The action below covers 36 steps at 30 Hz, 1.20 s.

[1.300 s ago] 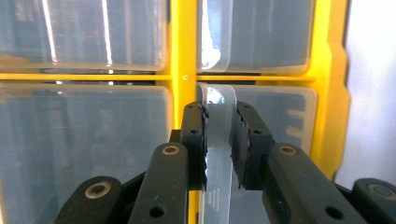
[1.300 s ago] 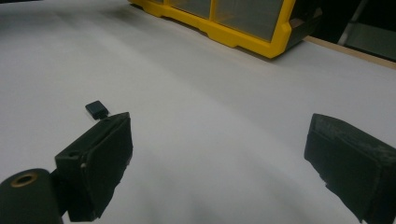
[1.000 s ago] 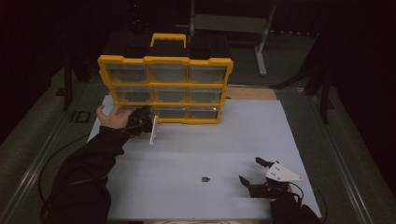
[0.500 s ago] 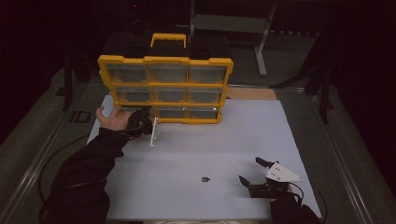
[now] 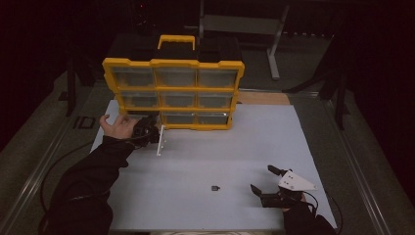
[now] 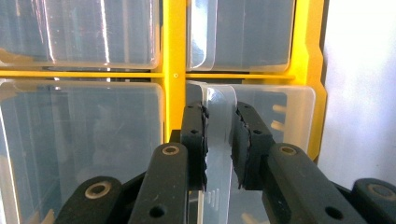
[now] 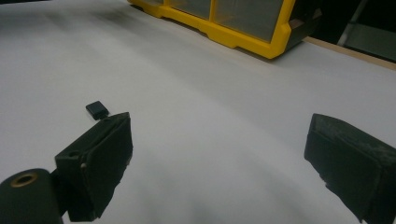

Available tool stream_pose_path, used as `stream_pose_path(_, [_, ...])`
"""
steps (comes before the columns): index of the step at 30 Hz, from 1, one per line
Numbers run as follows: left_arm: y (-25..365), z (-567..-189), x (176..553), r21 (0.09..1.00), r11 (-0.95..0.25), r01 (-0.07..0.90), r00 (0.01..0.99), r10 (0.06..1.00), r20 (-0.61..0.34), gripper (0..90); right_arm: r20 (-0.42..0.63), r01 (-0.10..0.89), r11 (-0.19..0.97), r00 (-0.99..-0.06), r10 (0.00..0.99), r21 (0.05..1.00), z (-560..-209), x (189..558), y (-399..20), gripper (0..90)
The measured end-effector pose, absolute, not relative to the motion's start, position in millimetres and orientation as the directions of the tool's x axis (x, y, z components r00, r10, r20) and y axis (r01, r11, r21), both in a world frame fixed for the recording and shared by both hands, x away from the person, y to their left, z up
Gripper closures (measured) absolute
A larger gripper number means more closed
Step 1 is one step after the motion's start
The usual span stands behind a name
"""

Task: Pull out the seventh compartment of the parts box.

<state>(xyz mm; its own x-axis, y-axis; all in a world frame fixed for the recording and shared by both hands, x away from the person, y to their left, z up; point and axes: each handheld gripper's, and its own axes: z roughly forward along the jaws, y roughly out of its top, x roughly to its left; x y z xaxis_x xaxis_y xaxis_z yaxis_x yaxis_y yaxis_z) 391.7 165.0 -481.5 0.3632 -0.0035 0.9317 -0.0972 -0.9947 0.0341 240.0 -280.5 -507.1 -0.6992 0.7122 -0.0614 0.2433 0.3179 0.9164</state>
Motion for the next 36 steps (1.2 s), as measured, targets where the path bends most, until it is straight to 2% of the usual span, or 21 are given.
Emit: stream_pose_path(36, [165, -480, 369, 0.021, -0.994, -0.103, 0.377, -0.02, 0.926, 76.4, -0.062, 0.24, 0.316, -0.7, 0.712, 0.918, -507, 239, -280, 8.2])
